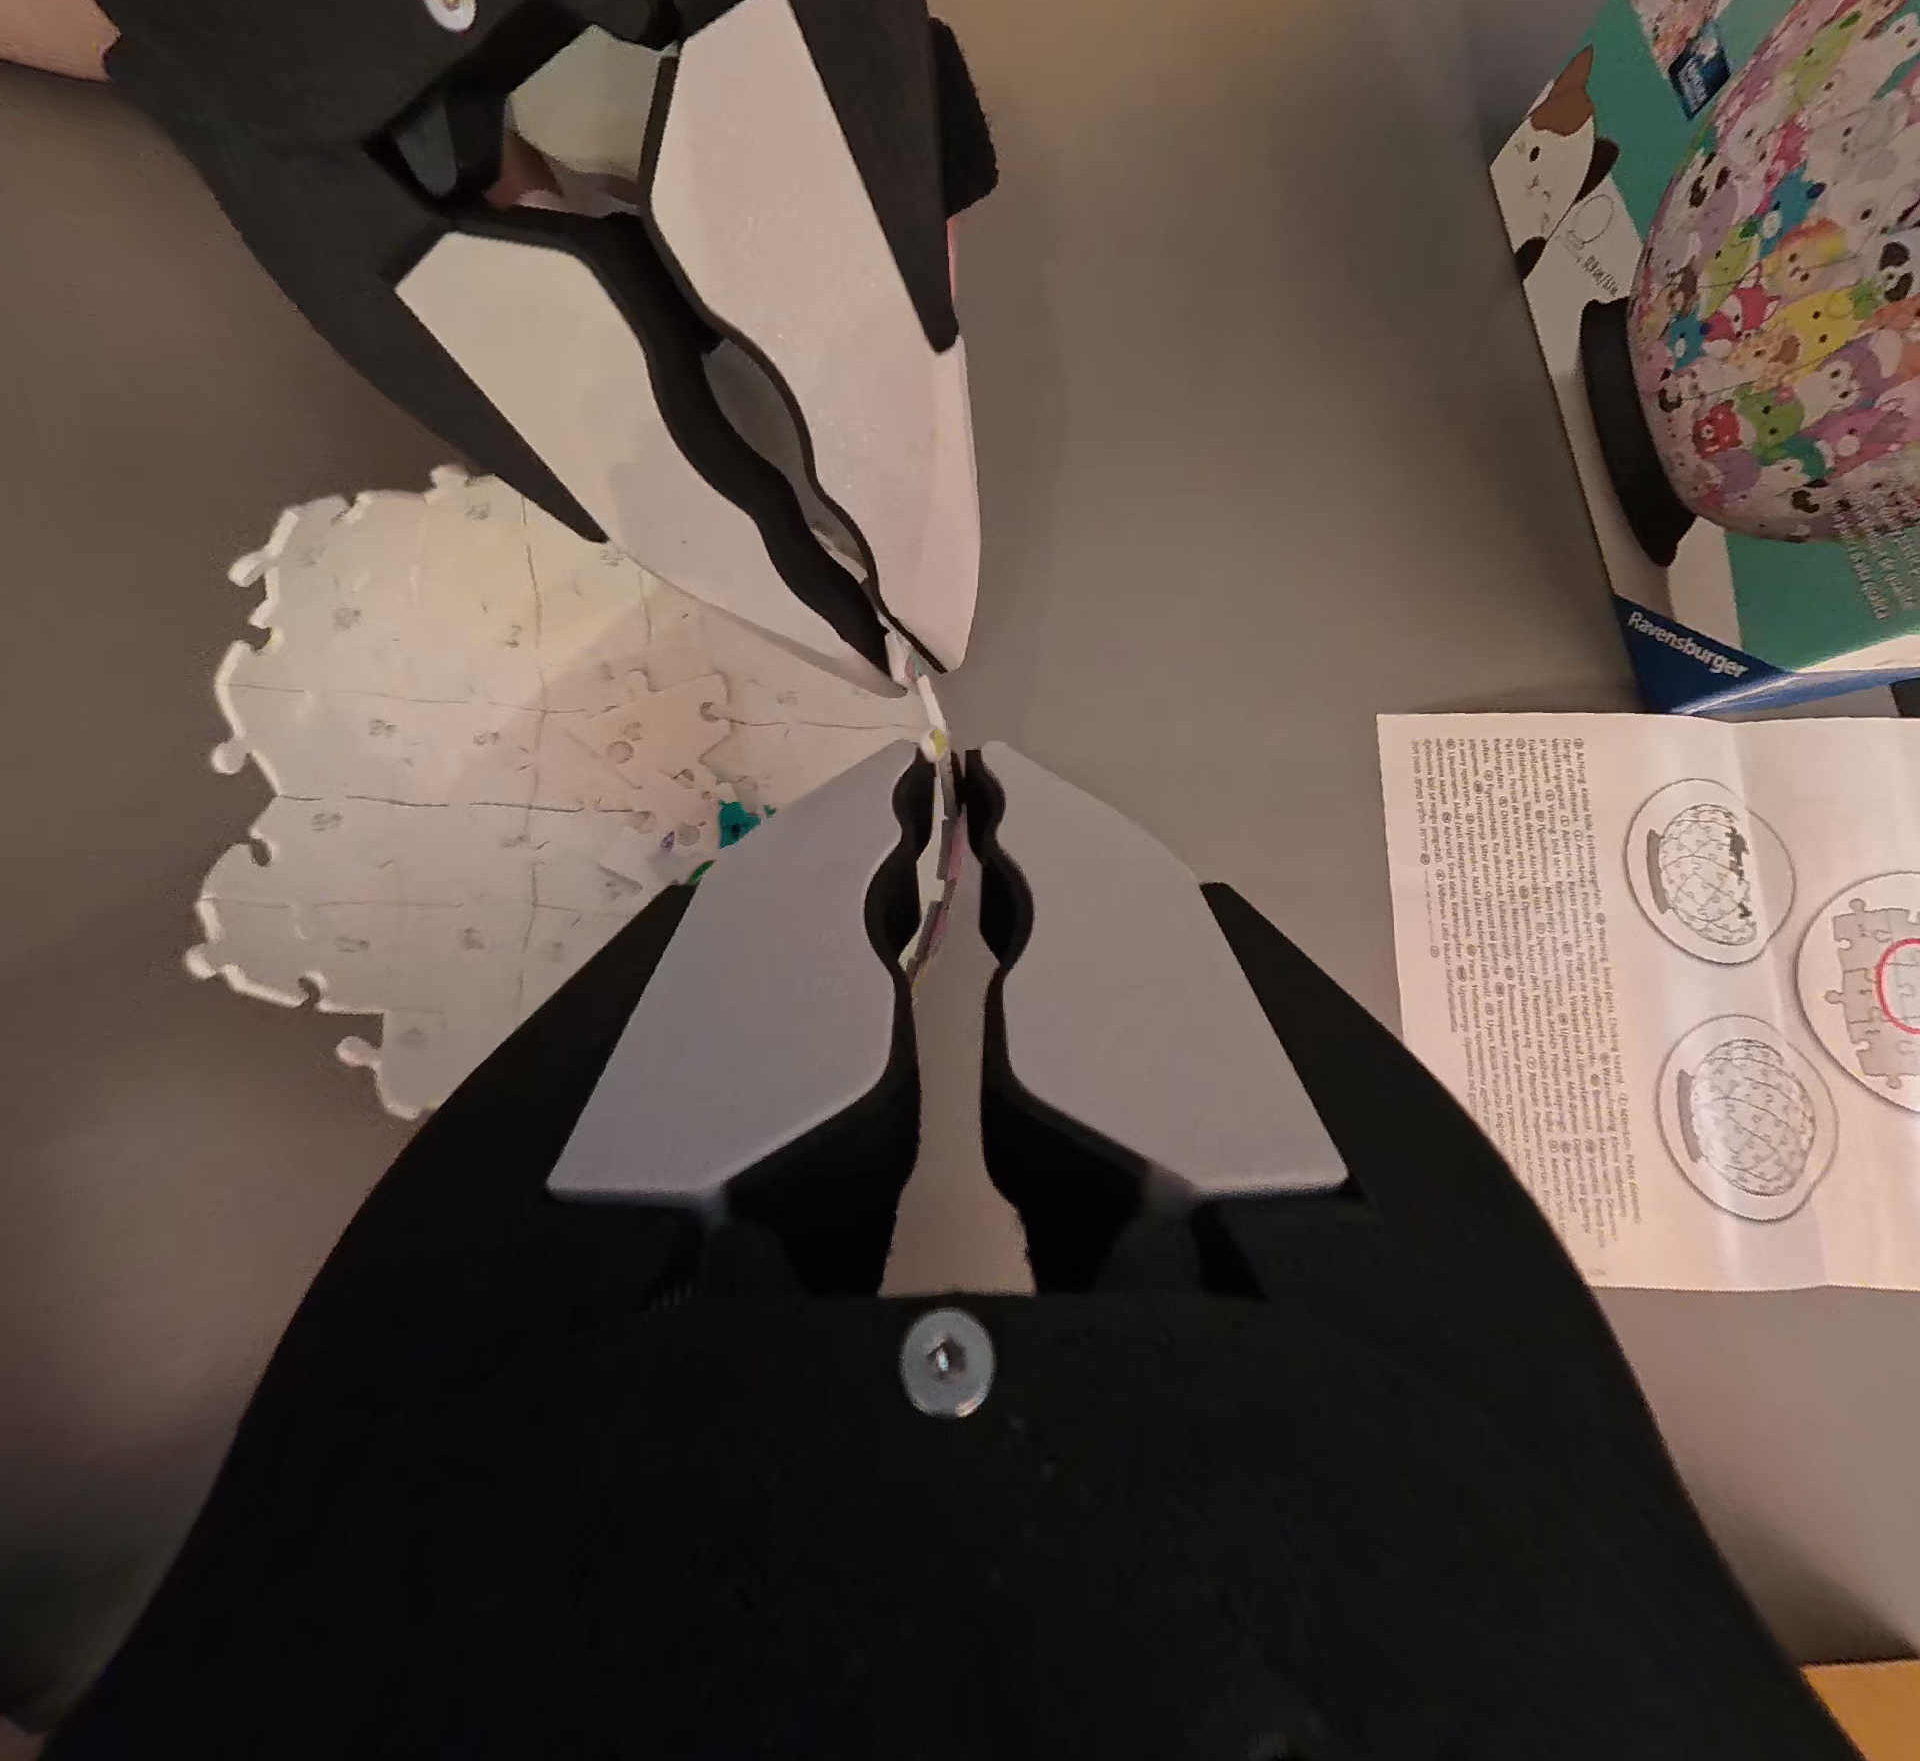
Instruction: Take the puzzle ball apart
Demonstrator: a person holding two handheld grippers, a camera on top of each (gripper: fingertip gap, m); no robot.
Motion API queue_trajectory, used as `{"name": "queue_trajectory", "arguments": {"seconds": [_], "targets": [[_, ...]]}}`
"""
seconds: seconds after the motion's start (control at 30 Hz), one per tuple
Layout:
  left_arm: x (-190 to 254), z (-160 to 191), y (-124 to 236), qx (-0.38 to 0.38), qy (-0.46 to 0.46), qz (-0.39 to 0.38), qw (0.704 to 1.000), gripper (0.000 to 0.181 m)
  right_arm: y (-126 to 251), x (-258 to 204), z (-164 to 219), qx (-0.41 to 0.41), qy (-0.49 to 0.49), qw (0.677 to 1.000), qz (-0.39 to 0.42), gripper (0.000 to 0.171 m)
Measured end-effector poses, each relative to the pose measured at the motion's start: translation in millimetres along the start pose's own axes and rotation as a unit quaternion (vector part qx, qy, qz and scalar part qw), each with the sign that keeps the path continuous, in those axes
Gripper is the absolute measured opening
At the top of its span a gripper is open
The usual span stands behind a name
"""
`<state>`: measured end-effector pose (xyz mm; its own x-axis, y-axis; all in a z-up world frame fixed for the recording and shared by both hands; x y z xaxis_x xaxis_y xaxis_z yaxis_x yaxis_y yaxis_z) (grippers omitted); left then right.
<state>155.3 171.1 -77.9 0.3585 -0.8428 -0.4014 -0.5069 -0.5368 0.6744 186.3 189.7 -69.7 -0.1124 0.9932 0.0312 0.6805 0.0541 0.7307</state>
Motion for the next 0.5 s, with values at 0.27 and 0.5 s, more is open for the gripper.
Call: {"name": "queue_trajectory", "arguments": {"seconds": [0.27,0.5], "targets": [[0.8,-0.8,-0.4,0.004,-0.019,-0.006,1.0,0.004,0.1,-1.8,1.8,0.005,-0.02,0.999,-0.025,0.008],[2.2,0.5,-2.4,-0.012,-0.033,-0.015,0.999,0.005,-1.8,-0.3,3.7,-0.016,0.001,1.0,-0.003,0.006]]}}
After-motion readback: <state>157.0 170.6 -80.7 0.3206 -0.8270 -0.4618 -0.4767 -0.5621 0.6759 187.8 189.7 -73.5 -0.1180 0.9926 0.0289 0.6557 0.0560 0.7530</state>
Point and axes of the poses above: each gripper's, where its closed fingertips meet, y back along the fingers, z out of its underside, x = y × z across the jaws, the point moved 2 cm from there along y, back along the fingers, and after that the axes turned 2 degrees about -x, right-handed, at the moved point
